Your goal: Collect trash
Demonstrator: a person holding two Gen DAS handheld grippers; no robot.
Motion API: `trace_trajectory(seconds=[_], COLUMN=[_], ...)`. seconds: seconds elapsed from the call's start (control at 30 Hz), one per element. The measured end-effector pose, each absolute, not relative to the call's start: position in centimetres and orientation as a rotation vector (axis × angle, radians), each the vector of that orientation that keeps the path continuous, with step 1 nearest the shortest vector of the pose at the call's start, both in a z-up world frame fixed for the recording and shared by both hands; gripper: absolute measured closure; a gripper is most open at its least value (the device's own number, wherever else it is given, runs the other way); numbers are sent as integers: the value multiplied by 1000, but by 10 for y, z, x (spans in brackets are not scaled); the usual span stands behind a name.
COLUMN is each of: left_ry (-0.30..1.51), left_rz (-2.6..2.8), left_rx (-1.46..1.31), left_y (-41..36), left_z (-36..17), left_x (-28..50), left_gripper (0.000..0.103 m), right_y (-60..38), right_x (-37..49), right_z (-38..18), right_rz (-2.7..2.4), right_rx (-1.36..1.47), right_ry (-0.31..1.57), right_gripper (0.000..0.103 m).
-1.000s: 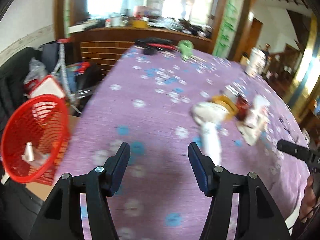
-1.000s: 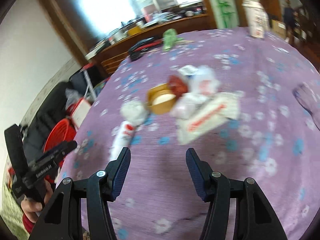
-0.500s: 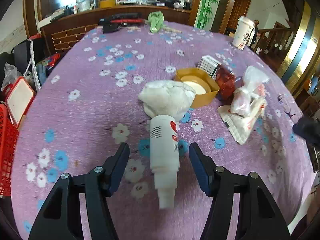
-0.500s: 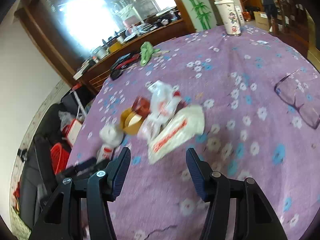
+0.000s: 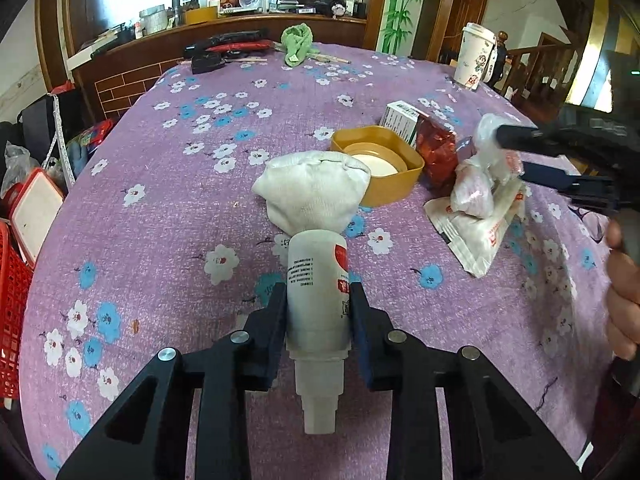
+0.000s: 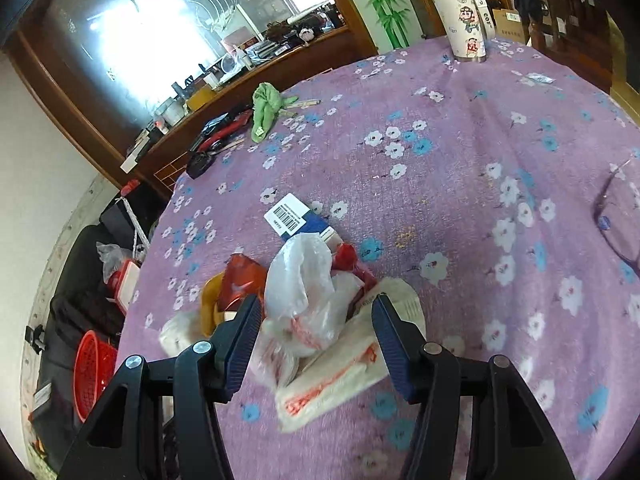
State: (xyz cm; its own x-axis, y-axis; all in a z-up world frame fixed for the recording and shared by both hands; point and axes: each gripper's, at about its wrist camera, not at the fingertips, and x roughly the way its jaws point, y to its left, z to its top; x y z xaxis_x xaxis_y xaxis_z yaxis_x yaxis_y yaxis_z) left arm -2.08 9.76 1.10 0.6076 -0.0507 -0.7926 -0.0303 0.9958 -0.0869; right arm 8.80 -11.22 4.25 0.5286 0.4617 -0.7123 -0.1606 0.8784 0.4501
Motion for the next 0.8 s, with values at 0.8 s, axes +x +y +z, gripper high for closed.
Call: trace_trajectory(seconds=[0.8], left_ry=[849], left_rz=[-4], left_rx=[-127], left_y=[111], left_z=[36], left_x=[-66], left_gripper=[74], right_y=[-112], right_x=[-32], right_z=[76], right_rz=[549], right_rx=[286], right_ry=[796], right_gripper=[81])
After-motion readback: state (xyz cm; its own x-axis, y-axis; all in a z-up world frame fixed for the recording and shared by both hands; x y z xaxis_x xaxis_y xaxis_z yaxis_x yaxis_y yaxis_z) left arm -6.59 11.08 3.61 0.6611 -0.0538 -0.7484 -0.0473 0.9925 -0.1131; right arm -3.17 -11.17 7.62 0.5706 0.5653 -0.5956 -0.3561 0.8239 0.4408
